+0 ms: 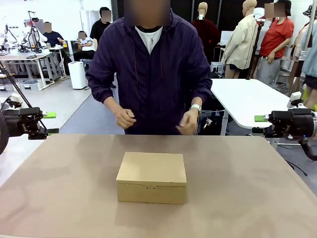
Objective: Pack the items into the box.
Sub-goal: Close the Mailer Box.
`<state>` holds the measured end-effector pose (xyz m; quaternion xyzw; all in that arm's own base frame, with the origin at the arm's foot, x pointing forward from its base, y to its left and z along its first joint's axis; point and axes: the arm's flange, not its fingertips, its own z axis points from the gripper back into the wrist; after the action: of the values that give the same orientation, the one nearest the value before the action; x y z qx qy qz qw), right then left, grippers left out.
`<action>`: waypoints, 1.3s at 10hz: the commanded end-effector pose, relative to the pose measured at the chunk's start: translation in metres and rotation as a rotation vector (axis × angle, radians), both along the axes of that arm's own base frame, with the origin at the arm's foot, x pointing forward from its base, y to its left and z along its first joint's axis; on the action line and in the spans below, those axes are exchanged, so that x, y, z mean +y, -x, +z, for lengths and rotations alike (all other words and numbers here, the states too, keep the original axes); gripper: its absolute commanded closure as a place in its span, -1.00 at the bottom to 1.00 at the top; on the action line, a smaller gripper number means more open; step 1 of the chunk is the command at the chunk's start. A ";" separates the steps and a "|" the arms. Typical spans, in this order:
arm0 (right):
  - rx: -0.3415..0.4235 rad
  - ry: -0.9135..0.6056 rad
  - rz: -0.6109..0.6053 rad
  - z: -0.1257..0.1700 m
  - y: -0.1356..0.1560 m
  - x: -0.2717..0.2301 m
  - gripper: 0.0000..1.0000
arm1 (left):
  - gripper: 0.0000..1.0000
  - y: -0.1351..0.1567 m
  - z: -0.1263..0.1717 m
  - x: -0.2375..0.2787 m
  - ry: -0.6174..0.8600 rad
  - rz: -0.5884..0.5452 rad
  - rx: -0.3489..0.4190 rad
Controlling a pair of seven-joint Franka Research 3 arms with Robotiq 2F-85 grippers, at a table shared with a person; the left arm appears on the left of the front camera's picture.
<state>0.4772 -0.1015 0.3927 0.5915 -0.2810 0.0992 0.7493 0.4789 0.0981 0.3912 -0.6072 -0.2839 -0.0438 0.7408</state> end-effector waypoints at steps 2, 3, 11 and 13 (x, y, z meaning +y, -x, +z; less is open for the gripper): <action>-0.005 -0.010 0.001 0.004 0.001 0.001 -1.00 | -1.00 0.002 0.004 0.001 -0.012 -0.009 0.001; -0.005 -0.010 0.001 0.004 0.001 0.001 -1.00 | -1.00 0.002 0.004 0.001 -0.012 -0.009 0.001; -0.005 -0.010 0.001 0.004 0.001 0.001 -1.00 | -1.00 0.002 0.004 0.001 -0.012 -0.009 0.001; -0.005 -0.010 0.001 0.004 0.001 0.001 -1.00 | -1.00 0.002 0.004 0.001 -0.012 -0.009 0.001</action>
<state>0.4772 -0.1015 0.3927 0.5915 -0.2810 0.0992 0.7493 0.4789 0.0981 0.3912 -0.6072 -0.2839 -0.0438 0.7408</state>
